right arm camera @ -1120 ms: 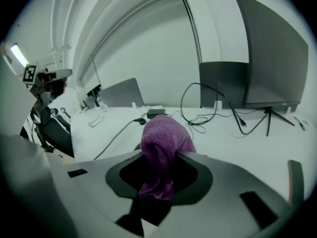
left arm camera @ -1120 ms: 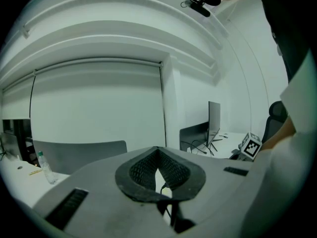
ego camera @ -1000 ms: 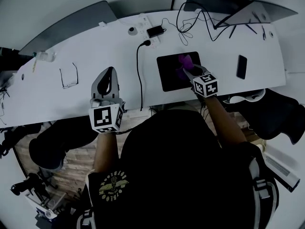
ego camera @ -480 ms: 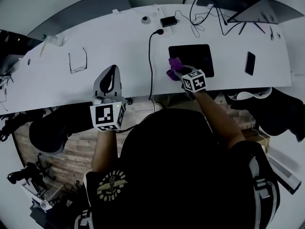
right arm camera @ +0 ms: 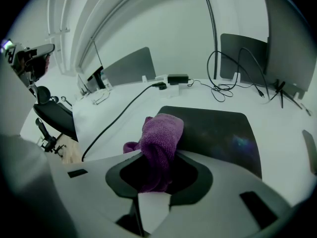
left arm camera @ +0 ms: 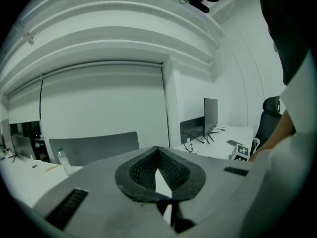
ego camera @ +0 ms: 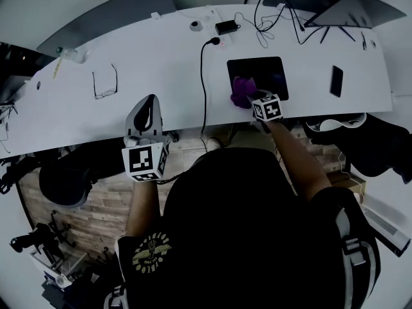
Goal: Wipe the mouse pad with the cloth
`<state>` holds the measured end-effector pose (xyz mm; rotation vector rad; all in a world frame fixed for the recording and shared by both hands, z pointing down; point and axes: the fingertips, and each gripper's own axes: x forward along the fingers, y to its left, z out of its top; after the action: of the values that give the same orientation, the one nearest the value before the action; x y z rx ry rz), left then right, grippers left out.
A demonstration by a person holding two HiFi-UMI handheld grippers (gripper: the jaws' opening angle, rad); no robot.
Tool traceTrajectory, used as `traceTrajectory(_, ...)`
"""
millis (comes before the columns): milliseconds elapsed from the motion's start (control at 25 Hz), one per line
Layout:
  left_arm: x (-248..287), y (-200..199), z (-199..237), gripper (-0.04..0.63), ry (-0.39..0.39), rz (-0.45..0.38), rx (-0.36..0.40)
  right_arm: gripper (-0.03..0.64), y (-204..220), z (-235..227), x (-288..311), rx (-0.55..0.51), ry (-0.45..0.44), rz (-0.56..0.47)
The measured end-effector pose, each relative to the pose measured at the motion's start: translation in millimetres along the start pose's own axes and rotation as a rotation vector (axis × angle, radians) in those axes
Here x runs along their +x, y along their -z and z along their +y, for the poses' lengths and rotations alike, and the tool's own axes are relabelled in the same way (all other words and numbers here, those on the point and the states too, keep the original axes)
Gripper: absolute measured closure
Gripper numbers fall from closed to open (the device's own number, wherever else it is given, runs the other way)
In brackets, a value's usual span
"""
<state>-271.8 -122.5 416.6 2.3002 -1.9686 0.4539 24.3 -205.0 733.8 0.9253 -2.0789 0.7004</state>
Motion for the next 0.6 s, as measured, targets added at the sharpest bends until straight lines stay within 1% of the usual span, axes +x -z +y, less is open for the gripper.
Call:
traceTrajectory(160, 6, 0, -7, 0.594, 0.003, 0.0, 0.003, 0.508, 10, -27, -8, 0.024, 0.038, 0.003)
traceTrajectory(320, 19, -9, -21, 0.594, -0.002, -0.008, 0.009, 0.508, 21, -57, -20, 0.031, 0.061, 0.017)
traceTrajectory(600, 60, -41, -69, 0.594, 0.021, -0.045, 0.004, 0.508, 42, -127, -42, 0.05, 0.103, 0.068)
